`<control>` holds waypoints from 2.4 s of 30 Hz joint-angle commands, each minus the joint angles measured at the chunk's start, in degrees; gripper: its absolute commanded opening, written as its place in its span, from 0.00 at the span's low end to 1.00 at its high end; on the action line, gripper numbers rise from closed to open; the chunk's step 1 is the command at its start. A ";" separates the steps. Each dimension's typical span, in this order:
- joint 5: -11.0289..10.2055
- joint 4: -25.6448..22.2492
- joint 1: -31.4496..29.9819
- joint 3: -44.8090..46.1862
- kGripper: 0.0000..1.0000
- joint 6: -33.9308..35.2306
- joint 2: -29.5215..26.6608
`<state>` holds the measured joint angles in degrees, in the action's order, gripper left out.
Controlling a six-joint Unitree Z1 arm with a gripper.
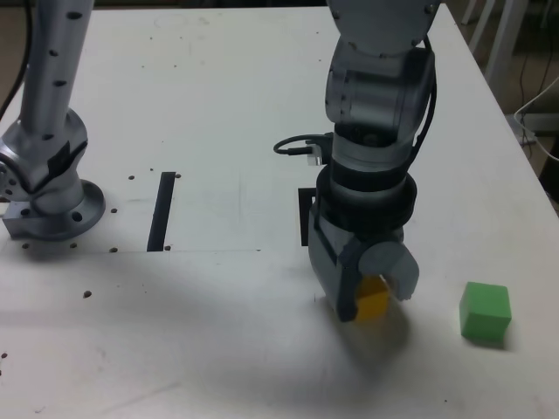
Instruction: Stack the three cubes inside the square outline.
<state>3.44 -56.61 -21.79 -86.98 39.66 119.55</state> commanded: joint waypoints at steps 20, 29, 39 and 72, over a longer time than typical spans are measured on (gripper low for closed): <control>-4.14 -8.25 0.21 -2.85 0.04 -5.73 -8.46; -4.66 -10.93 2.43 -2.90 0.04 -12.08 -11.13; -5.06 -13.29 8.35 -3.59 0.04 -18.55 -11.37; -5.85 -13.67 16.38 -0.91 0.04 -22.61 -11.38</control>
<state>-2.52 -70.49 -5.52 -88.02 17.14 108.52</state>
